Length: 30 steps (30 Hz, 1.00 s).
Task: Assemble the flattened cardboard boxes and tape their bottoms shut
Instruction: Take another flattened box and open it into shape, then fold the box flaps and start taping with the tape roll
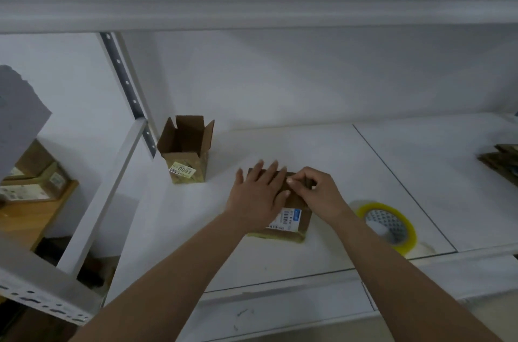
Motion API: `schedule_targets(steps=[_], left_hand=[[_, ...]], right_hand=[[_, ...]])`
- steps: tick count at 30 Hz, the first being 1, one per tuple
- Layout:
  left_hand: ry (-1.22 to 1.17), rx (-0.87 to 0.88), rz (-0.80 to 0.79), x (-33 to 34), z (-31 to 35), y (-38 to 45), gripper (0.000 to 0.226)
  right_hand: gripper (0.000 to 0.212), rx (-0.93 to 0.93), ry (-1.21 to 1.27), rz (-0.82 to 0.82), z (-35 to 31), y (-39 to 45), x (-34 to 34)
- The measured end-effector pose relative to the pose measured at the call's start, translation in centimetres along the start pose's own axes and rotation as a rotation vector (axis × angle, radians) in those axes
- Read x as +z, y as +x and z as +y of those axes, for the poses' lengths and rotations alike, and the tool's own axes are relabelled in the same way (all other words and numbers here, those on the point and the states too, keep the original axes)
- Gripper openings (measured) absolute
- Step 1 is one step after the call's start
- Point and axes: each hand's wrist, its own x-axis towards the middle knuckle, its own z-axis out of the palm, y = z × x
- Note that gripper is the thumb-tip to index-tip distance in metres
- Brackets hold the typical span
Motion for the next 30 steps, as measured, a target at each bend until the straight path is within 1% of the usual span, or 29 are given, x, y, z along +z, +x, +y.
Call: schedule_targets(steps=[2, 4, 6, 8, 10, 13, 14, 16, 17, 18, 19, 20, 22, 24, 26, 28, 30], left_hand=[[-0.011, -0.008, -0.039, 0.0, -0.2, 0.1, 0.058], [-0.039, 0.003, -0.056, -0.1, -0.4, 0.1, 0.059], [-0.038, 0.009, -0.057, -0.1, -0.4, 0.1, 0.059], [-0.033, 0.012, -0.046, 0.0, -0.4, 0.1, 0.059], [-0.031, 0.017, -0.037, 0.0, -0.3, 0.1, 0.059], [-0.031, 0.024, -0.036, 0.2, -0.4, 0.1, 0.059], [-0.028, 0.026, -0.032, 0.3, -0.4, 0.2, 0.059], [-0.028, 0.027, -0.023, 0.6, -0.5, 0.3, 0.059], [-0.030, 0.028, -0.019, 0.6, -0.5, 0.4, 0.059], [-0.032, 0.027, -0.017, 0.6, -0.5, 0.3, 0.059], [-0.033, 0.025, -0.016, 0.6, -0.5, 0.3, 0.059], [-0.034, 0.024, -0.015, 0.6, -0.4, 0.2, 0.059], [-0.036, 0.027, -0.012, 0.6, -0.4, 0.1, 0.059], [-0.043, 0.031, -0.020, 0.6, -0.5, 0.2, 0.059], [-0.046, 0.034, -0.036, 0.6, -0.7, 0.3, 0.060], [-0.048, 0.035, -0.051, 0.7, -0.7, 0.4, 0.060], [-0.066, 0.026, -0.059, 0.6, -0.6, 0.4, 0.059]], right_hand=[[0.022, -0.008, -0.028, 0.017, -0.1, -0.3, -0.7], [0.029, 0.035, -0.072, 0.095, 0.2, -0.6, -2.3], [0.024, 0.077, -0.203, 0.167, 1.0, -0.7, -4.7], [0.023, 0.173, -0.390, 0.174, 2.1, -1.0, -7.1], [0.037, 0.316, -0.542, 0.087, 3.2, -1.8, -8.9], [0.066, 0.462, -0.762, -0.124, 4.0, -3.6, -10.4], [0.077, 0.479, -0.810, -0.191, 4.4, -4.1, -10.5], [0.098, 0.480, -0.821, -0.318, 5.2, -4.9, -10.5], [0.105, 0.478, -0.810, -0.383, 5.6, -5.2, -10.3], [0.107, 0.477, -0.802, -0.439, 5.8, -5.6, -10.0], [0.105, 0.481, -0.802, -0.468, 6.2, -5.9, -9.6], [0.100, 0.479, -0.831, -0.463, 6.6, -6.2, -9.2], [0.085, 0.431, -0.953, -0.379, 7.1, -6.8, -8.4], [0.074, 0.359, -0.976, -0.286, 6.8, -7.2, -8.3], [0.069, 0.334, -0.879, -0.191, 5.8, -6.7, -9.0], [0.061, 0.342, -0.667, -0.057, 4.0, -5.5, -10.1], [0.052, 0.314, -0.440, 0.034, 1.6, -4.4, -10.9]])
